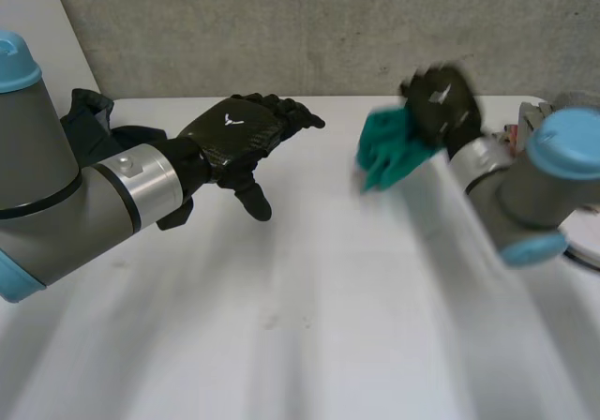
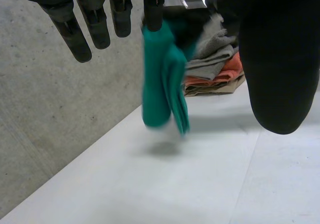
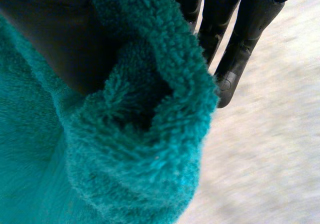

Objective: Fold the laundry.

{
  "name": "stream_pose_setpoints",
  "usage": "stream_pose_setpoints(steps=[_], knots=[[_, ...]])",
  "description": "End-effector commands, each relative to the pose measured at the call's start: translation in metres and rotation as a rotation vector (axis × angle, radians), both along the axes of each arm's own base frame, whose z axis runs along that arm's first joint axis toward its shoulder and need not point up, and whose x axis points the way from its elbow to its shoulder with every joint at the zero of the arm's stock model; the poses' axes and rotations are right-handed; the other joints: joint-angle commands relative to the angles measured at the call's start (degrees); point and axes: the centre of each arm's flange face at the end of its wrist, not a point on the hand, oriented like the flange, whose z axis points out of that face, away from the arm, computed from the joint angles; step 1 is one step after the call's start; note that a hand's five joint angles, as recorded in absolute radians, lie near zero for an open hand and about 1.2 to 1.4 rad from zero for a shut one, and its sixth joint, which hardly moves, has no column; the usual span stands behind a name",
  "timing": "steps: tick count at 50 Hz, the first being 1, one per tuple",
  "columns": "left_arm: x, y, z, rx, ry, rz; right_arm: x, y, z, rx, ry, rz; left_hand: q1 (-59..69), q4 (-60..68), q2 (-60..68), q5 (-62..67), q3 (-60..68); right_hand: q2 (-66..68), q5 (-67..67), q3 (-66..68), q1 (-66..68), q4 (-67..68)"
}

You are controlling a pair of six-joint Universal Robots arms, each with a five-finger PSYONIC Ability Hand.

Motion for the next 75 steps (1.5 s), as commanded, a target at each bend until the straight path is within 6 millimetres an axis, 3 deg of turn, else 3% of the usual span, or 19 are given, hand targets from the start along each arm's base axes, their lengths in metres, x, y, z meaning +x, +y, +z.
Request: stream_pose_setpoints(steps=[1,5,10,17,22,26,31,38,40,41,42,49,57,62,66,70,71,73,75], knots=[[0.0,0.002,0.002,-0.005,0.003,-0.001,-0.064,-0.068,0.073,-0.202,-0.23,-0.065,2.66,1.77,1.77,1.05,1.39,12.56,16.31,12.46,23.22,11.81],[0.001,0.003,0.005,-0.012,0.006,0.0,-0.111,-0.099,0.091,-0.264,-0.27,-0.128,2.66,1.77,1.77,1.05,1.39,12.56,16.31,12.46,23.22,11.81],[0.001,0.004,0.004,-0.01,0.005,-0.001,-0.161,-0.129,0.087,-0.31,-0.254,-0.178,2.66,1.77,1.77,1.05,1.39,12.56,16.31,12.46,23.22,11.81],[0.0,0.006,0.003,-0.005,0.003,-0.007,-0.224,-0.158,0.027,-0.275,-0.238,-0.134,2.66,1.77,1.77,1.05,1.39,12.56,16.31,12.46,23.22,11.81],[0.0,0.007,0.0,0.001,-0.001,-0.009,-0.281,-0.162,-0.046,-0.13,-0.237,-0.19,2.83,1.94,1.94,1.21,1.56,12.56,16.31,12.46,23.22,11.81],[-0.001,0.008,-0.002,0.006,-0.004,-0.011,-0.288,-0.155,-0.083,-0.041,-0.223,-0.188,2.83,1.94,1.94,1.21,1.55,12.56,16.31,12.46,23.22,11.81],[0.0,0.008,-0.001,0.006,-0.004,-0.011,-0.295,-0.143,-0.098,-0.005,-0.18,-0.159,2.83,1.94,1.94,1.21,1.56,12.56,16.31,12.46,23.22,11.81],[-0.001,0.009,0.0,0.005,-0.002,-0.012,-0.3,-0.135,-0.064,-0.053,-0.159,-0.168,2.83,1.94,1.94,1.21,1.56,12.56,16.31,12.46,23.22,11.81],[-0.001,0.01,0.0,0.004,-0.001,-0.013,-0.3,-0.131,-0.053,-0.053,-0.165,-0.18,2.83,1.94,1.94,1.21,1.56,-11.78,-8.03,-11.87,-1.12,-12.53],[-0.001,0.01,0.001,0.002,0.0,-0.013,-0.299,-0.125,-0.039,-0.041,-0.181,-0.203,2.66,1.77,1.77,1.05,1.39,-42.75,-39.0,-42.84,-32.09,-43.5],[0.0,0.012,0.004,-0.008,0.004,-0.015,-0.299,-0.121,-0.032,-0.036,-0.188,-0.218,2.66,1.77,1.77,1.05,1.39,-55.38,-51.63,-55.47,-44.72,-56.13],[-0.003,0.02,0.011,-0.022,0.012,-0.03,-0.312,-0.088,0.007,0.125,-0.255,-0.383,2.32,1.44,1.44,0.71,1.05,-57.44,-53.69,-57.54,-46.78,-58.19],[-0.001,0.026,0.021,-0.048,0.026,-0.036,-0.384,-0.034,0.041,0.326,-0.036,-0.796,2.16,1.27,1.27,0.54,0.88,-57.44,-53.69,-57.54,-46.78,-58.19],[0.0,0.029,0.029,-0.063,0.043,-0.035,-0.42,-0.028,0.078,0.226,0.15,-1.074,2.15,1.27,1.27,0.54,0.88,-57.44,-53.69,-57.54,-46.78,-58.19],[0.001,0.025,0.037,-0.087,0.076,-0.012,-0.399,-0.043,0.111,0.011,0.134,-1.075,2.16,1.27,1.27,0.54,0.88,-57.44,-53.69,-57.54,-46.78,-58.19],[0.006,0.014,0.05,-0.156,0.133,0.089,-0.341,-0.036,0.147,-0.192,0.006,-0.925,2.16,1.27,1.27,0.54,0.88,-57.44,-53.69,-57.54,-46.78,-58.19],[0.01,0.006,0.056,-0.206,0.162,0.16,-0.314,-0.026,0.157,-0.251,-0.063,-0.835,1.49,0.6,0.6,-0.12,0.22,-57.44,-53.69,-57.54,-46.78,-58.19],[0.016,-0.003,0.062,-0.272,0.194,0.238,-0.289,-0.017,0.16,-0.291,-0.105,-0.729,0.81,-0.08,-0.08,-0.8,-0.46,-57.44,-53.69,-57.54,-46.78,-58.19],[0.029,-0.021,0.074,-0.37,0.253,0.362,-0.239,-0.003,0.154,-0.307,-0.152,-0.506,0.47,-0.41,-0.41,-1.14,-0.8,-57.44,-53.69,-57.54,-46.78,-58.19]])
